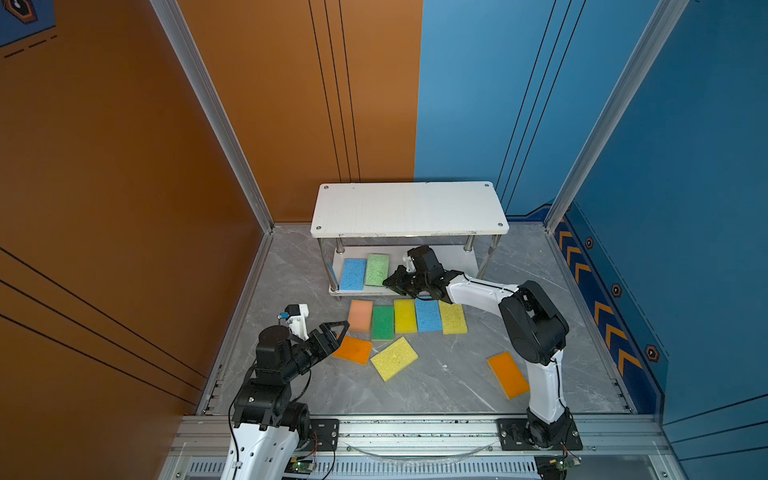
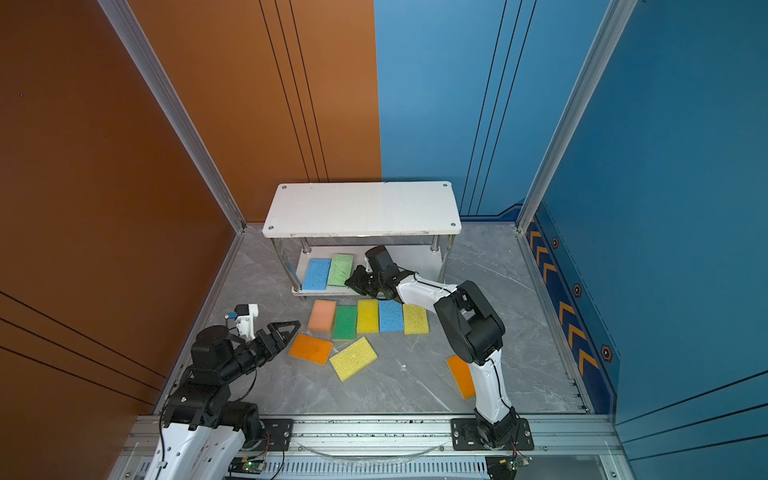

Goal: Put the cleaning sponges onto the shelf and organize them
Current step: 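Place the light green sponge beside the blue one with right gripper while left gripper retracts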

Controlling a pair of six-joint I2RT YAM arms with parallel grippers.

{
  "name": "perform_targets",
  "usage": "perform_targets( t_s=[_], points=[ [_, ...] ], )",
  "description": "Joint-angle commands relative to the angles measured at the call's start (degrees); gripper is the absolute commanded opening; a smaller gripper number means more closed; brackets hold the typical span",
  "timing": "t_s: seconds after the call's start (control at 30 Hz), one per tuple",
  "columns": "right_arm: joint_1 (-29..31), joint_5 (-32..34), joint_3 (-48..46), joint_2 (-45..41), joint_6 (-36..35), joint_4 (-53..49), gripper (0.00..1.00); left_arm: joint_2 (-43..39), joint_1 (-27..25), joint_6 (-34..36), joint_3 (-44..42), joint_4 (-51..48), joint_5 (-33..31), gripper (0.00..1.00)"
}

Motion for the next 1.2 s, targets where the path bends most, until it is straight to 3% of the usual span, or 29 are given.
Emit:
perform_targets(
  t_s=[0.0,0.67,1.17],
  points=[
    [-0.1,-0.4,1.1,1.3,0.8,2.1,0.13,-0.4,0.5,0.8,0.1,-0.7,1.4,0.74],
    [0.6,-0.6,1.1,1.3,1.0,2.2,0.4,-0.6,0.7,0.5,-0.4,-0.7,1.6,0.74],
    [1.7,2.2,1.7,2.1,-2.3,-2.5,0.48,-1.0,0.8,0.1,-0.2,-0.7,2.2,0.74]
  ],
)
